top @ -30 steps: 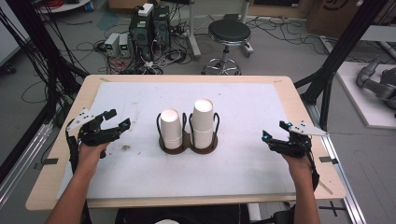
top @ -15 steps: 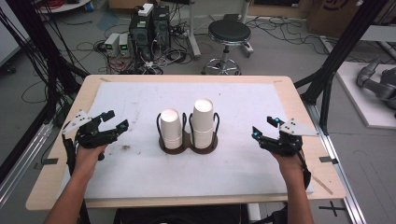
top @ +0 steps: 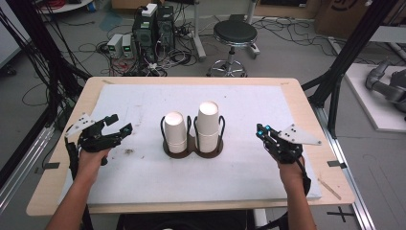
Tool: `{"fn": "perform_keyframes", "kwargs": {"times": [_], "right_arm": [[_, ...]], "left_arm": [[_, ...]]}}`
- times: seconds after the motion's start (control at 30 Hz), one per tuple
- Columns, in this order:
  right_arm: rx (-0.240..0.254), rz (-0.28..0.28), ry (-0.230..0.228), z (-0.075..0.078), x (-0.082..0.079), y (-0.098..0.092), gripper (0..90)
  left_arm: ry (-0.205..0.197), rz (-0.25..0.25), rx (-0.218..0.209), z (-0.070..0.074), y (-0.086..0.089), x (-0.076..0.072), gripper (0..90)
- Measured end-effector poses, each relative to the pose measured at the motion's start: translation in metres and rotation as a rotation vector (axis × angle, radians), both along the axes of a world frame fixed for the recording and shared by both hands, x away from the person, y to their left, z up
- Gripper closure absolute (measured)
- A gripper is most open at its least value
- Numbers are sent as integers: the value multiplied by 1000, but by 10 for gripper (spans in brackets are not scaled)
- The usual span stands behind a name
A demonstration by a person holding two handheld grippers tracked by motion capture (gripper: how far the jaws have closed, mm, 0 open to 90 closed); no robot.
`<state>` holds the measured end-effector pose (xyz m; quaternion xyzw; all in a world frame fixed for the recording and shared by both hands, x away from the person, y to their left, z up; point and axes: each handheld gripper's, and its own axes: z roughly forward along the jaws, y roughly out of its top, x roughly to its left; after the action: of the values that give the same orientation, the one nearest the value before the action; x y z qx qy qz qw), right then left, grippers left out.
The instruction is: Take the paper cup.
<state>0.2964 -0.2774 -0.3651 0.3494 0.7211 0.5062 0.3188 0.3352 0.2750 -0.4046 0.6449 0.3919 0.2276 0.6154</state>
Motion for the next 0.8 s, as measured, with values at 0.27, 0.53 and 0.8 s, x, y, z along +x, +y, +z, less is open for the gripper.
{"fn": "perform_keyframes", "kwargs": {"times": [0.27,0.53,0.8], "right_arm": [[47,60,20,1,-2,15,900],[32,152,50,2,5,48,900],[-21,283,50,2,7,91,900]], "left_arm": [[-5,-8,16,0,-2,0,206],[-2,-7,39,0,-2,-1,215],[-12,-19,55,-1,-4,-1,217]]}}
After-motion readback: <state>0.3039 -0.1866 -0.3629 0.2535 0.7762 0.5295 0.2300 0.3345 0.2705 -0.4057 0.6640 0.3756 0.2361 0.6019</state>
